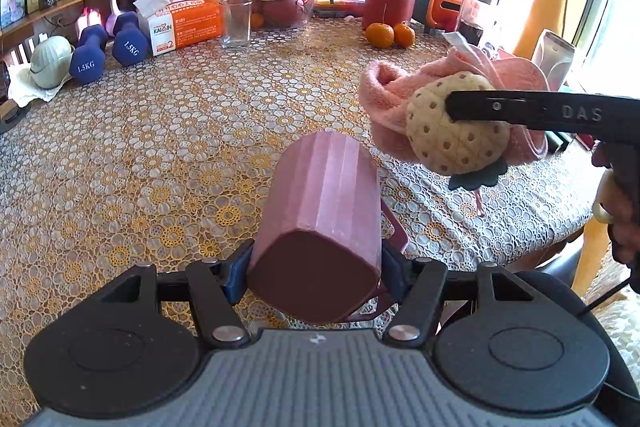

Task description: Organize objects

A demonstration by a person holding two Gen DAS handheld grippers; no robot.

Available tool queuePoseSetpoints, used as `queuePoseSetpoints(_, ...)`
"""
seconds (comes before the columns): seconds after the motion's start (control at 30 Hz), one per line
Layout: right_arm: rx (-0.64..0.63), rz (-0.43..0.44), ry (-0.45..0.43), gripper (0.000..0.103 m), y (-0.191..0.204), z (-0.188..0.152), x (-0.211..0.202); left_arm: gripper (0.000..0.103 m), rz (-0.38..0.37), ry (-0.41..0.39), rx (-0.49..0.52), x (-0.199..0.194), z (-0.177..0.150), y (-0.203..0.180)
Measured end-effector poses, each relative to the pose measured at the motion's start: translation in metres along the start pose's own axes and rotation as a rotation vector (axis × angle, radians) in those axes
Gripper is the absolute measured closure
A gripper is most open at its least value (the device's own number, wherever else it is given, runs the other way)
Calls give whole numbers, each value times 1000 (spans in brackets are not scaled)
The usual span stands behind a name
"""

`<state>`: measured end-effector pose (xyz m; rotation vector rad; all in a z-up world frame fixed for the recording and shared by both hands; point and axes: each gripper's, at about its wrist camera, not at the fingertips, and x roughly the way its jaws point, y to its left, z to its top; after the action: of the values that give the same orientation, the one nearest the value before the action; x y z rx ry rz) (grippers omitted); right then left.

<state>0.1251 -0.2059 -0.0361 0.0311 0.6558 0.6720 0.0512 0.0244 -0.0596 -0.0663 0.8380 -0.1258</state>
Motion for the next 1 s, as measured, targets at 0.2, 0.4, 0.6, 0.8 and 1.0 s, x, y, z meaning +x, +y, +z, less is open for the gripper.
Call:
queuePoseSetpoints(0.2, -1, 118, -29, 63, 17, -3, -23, 39, -26, 11, -94, 0, 0, 15)
queuePoseSetpoints(0.4, -36, 272, -19, 63, 51, -2, -22, 39, -44, 22, -124, -1, 1, 18)
queuePoseSetpoints(0.6, -59, 261, 15, 63, 59, -1, -3, 40, -53, 27, -113, -1, -3, 18)
queuePoseSetpoints(0.8, -70, 197, 23, 63, 52, 1, 9, 40, -71, 29, -129, 0, -3, 23)
queuePoseSetpoints(1.0, -79, 137, 29, 63, 44, 7, 23, 40, -83, 31, -135, 0, -3, 25)
